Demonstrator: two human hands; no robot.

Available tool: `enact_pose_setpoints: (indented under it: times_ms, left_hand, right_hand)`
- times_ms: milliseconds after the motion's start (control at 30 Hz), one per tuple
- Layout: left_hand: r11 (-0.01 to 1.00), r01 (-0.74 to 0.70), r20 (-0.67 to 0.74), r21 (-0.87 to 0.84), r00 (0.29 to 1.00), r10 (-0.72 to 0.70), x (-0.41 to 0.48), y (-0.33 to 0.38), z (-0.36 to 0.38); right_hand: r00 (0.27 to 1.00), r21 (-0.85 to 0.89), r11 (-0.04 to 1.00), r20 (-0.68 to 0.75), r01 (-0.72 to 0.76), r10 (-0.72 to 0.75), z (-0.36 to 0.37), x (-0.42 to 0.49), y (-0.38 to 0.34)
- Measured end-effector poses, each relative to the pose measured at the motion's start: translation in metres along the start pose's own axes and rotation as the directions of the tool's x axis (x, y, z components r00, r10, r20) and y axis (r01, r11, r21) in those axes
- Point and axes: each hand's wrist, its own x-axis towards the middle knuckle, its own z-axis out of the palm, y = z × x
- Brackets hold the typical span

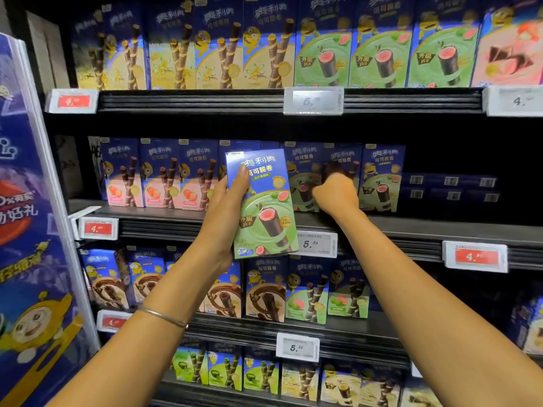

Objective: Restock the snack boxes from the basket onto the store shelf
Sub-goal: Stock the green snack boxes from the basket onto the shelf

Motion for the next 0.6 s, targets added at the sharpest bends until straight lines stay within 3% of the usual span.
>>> enact_pose_setpoints:
  times_ms: [267,400,500,600]
  left_hand:
    - [1.0,0.012,-0.022,0.006,1.0,-0.012,-0.004,0.0,0.002]
    - [1.0,-0.008,-0.042,-0.018,0.999,0.007,-0.008,0.0,0.011]
    - [0.998,-0.05,-0.053,-0.045,0.997,0.048,-0.011,0.003,0.02]
    - [0.995,-0.076,-0.06,-0.063,0.996,0.072,-0.013,0.007,0.03]
  right_hand:
    - [0.999,0.074,0.997,-0.044,0.008,-0.005,-0.009,-0.011,0.005]
    - [0.978,0.444,0.872,-0.109,0.207,-0.177,-0.027,-0.047,0.001]
    - [0.959,0.65,0.743,0.078,0.159,-0.273,-0.043,-0.077,-0.01]
    - [0.907,0.698,0.709,0.23,0.099,-0.353,-0.055,-0.099,-0.012]
